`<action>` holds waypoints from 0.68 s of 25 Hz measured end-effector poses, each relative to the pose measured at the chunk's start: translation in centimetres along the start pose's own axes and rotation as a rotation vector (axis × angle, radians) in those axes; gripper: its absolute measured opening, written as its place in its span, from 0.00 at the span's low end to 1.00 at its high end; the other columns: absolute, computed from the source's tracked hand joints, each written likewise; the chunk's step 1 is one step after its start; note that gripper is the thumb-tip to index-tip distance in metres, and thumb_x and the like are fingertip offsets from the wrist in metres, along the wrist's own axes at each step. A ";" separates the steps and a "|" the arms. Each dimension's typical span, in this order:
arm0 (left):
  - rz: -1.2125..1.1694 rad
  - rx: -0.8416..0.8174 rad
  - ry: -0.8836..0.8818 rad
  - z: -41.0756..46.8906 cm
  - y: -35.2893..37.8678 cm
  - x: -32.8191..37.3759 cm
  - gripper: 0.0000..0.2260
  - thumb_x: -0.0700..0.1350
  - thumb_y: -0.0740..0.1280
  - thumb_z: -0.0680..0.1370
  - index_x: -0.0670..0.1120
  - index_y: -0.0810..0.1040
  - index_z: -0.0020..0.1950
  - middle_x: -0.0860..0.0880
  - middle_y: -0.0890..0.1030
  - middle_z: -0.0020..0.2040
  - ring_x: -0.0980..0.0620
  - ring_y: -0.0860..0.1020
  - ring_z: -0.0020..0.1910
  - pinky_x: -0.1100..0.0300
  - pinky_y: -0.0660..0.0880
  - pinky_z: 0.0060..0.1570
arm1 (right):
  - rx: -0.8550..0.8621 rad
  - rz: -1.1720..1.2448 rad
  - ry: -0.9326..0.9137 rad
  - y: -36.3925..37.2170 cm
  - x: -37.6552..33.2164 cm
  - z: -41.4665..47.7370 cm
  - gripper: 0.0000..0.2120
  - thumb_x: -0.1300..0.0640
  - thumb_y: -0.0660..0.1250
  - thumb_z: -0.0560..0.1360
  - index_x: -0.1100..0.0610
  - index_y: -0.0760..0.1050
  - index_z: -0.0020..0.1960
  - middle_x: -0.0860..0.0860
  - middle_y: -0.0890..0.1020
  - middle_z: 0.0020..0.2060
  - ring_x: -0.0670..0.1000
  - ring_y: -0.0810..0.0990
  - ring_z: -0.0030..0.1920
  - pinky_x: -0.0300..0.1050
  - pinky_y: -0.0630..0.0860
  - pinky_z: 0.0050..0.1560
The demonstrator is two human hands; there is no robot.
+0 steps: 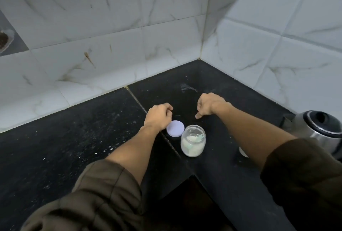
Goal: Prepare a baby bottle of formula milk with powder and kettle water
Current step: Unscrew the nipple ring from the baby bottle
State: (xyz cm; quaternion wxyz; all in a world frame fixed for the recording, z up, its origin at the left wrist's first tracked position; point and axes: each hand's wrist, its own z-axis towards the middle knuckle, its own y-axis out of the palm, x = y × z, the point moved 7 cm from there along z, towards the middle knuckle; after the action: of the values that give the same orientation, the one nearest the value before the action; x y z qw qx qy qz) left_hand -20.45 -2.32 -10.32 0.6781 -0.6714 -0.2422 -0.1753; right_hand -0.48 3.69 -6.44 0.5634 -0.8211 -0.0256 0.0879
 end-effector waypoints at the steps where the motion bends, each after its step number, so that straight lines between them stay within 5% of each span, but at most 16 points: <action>1: -0.001 0.005 0.043 0.2 0.0 1.9 0.14 0.44 0.62 0.83 0.52 0.81 0.65 0.51 0.86 0.56 0.48 0.82 0.57 0.50 0.78 0.63 | 0.031 -0.012 0.035 -1.0 1.6 -0.8 0.12 0.47 0.82 0.69 0.51 0.83 0.45 0.52 0.85 0.51 0.57 0.84 0.54 0.52 0.82 0.58; 5: -0.013 -0.003 0.184 0.4 1.2 9.6 0.14 0.45 0.61 0.82 0.52 0.81 0.65 0.50 0.85 0.59 0.46 0.82 0.57 0.48 0.78 0.62 | 0.113 -0.039 0.160 -3.8 8.5 -4.1 0.18 0.46 0.81 0.68 0.54 0.84 0.53 0.54 0.85 0.51 0.59 0.85 0.53 0.52 0.83 0.55; 11: -0.071 -0.158 0.302 -1.8 5.8 17.5 0.19 0.40 0.64 0.77 0.51 0.80 0.67 0.54 0.84 0.56 0.49 0.81 0.57 0.52 0.76 0.65 | 0.008 -0.104 0.244 -3.1 15.2 -8.2 0.24 0.48 0.81 0.66 0.54 0.83 0.59 0.53 0.84 0.48 0.54 0.83 0.40 0.52 0.85 0.53; 15: -0.109 -0.241 0.328 -2.8 8.8 18.9 0.21 0.41 0.66 0.75 0.51 0.78 0.69 0.56 0.83 0.56 0.50 0.81 0.55 0.53 0.77 0.64 | -0.085 -0.186 0.211 -0.5 15.5 -9.4 0.31 0.48 0.83 0.67 0.52 0.79 0.68 0.53 0.82 0.59 0.57 0.83 0.57 0.51 0.82 0.60; 17: -0.113 -0.280 0.331 -3.2 10.3 19.0 0.22 0.41 0.67 0.75 0.51 0.77 0.70 0.56 0.82 0.56 0.51 0.81 0.55 0.53 0.77 0.63 | -0.108 -0.200 0.199 0.8 15.5 -9.9 0.31 0.51 0.82 0.70 0.53 0.78 0.70 0.54 0.81 0.61 0.57 0.83 0.57 0.49 0.82 0.57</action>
State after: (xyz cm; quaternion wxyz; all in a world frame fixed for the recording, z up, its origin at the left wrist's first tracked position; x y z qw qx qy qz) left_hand 1.21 -3.44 -8.02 0.5979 -0.7065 -0.1381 -0.3526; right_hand 16.47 -3.56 -5.55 0.5242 -0.8482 -0.0560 -0.0519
